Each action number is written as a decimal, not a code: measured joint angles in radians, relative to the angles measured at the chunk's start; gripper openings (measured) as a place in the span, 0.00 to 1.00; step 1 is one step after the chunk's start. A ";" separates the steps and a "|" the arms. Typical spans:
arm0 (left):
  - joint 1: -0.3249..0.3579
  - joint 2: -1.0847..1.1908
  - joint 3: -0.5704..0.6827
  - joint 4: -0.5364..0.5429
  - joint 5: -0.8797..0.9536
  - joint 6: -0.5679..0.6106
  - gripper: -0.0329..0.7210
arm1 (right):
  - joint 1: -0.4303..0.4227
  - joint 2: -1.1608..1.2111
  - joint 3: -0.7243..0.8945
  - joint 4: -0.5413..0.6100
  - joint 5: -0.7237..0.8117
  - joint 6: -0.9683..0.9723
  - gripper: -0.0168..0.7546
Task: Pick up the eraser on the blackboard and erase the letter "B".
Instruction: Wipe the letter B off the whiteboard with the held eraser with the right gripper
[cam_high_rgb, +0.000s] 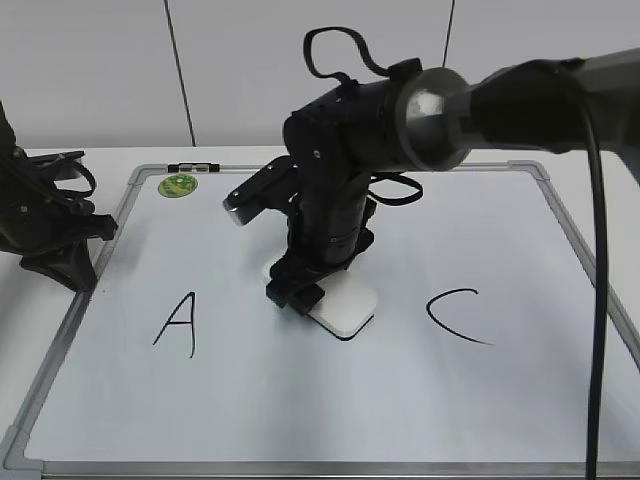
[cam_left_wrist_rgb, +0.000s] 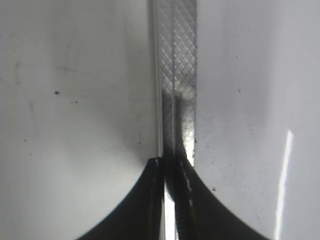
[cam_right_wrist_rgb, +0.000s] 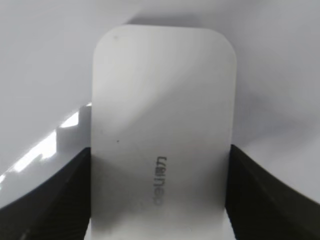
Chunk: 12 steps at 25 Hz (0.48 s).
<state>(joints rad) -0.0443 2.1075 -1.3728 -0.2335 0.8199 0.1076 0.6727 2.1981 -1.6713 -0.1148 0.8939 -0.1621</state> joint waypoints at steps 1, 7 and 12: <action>0.000 0.000 0.000 0.000 0.000 0.000 0.10 | -0.015 0.000 0.000 0.000 -0.007 0.002 0.72; 0.000 0.000 0.000 0.000 0.001 0.000 0.10 | -0.095 0.004 0.000 -0.010 -0.059 0.004 0.72; 0.000 0.001 -0.002 0.000 0.002 0.000 0.10 | -0.136 0.010 0.000 -0.028 -0.086 0.019 0.72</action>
<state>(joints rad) -0.0443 2.1080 -1.3745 -0.2335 0.8219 0.1076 0.5369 2.2080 -1.6713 -0.1429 0.8081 -0.1434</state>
